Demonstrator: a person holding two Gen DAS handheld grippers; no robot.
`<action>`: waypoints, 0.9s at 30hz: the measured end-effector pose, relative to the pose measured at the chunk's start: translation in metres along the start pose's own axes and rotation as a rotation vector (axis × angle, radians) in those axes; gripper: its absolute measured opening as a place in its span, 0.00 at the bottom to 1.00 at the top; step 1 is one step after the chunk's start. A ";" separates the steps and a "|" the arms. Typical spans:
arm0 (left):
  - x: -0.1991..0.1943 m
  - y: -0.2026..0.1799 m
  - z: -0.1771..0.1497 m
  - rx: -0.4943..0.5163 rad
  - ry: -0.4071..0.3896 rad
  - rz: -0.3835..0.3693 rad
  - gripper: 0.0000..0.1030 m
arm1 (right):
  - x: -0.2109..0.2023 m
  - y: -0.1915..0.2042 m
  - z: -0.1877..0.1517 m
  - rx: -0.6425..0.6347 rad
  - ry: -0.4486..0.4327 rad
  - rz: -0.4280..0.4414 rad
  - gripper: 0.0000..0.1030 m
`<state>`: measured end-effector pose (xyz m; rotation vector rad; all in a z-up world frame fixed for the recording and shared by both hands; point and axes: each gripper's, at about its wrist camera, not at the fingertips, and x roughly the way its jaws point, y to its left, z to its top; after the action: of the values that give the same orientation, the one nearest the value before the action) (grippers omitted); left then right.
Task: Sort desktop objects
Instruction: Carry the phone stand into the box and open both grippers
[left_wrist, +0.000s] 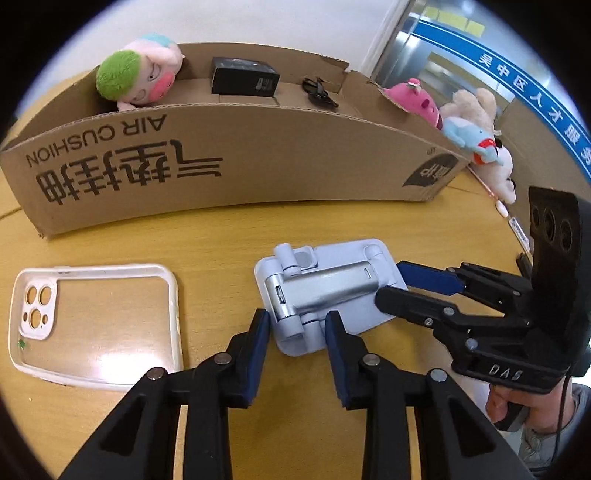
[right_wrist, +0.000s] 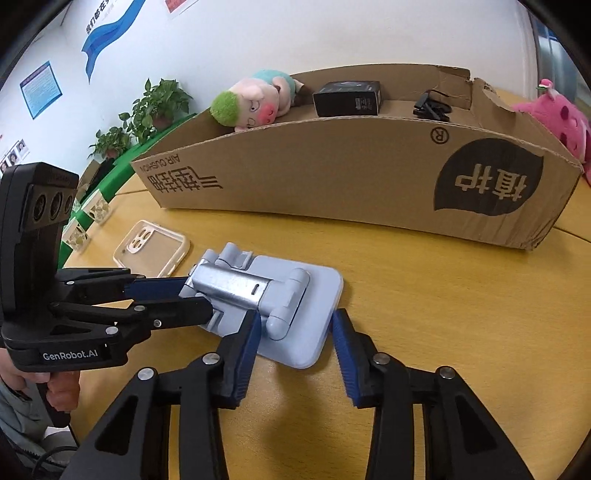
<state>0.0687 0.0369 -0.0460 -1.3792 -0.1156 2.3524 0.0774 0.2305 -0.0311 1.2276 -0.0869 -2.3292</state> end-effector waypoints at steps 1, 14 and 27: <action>-0.001 -0.001 0.000 0.003 0.000 0.006 0.28 | -0.001 -0.001 0.000 0.008 -0.003 0.005 0.36; -0.061 -0.006 0.050 0.038 -0.205 0.019 0.26 | -0.056 0.025 0.050 -0.023 -0.187 -0.026 0.35; -0.073 0.064 0.136 0.000 -0.268 0.103 0.26 | -0.003 0.033 0.159 -0.028 -0.207 0.060 0.35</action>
<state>-0.0354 -0.0312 0.0650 -1.0868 -0.1237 2.6135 -0.0330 0.1754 0.0739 0.9544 -0.1591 -2.3901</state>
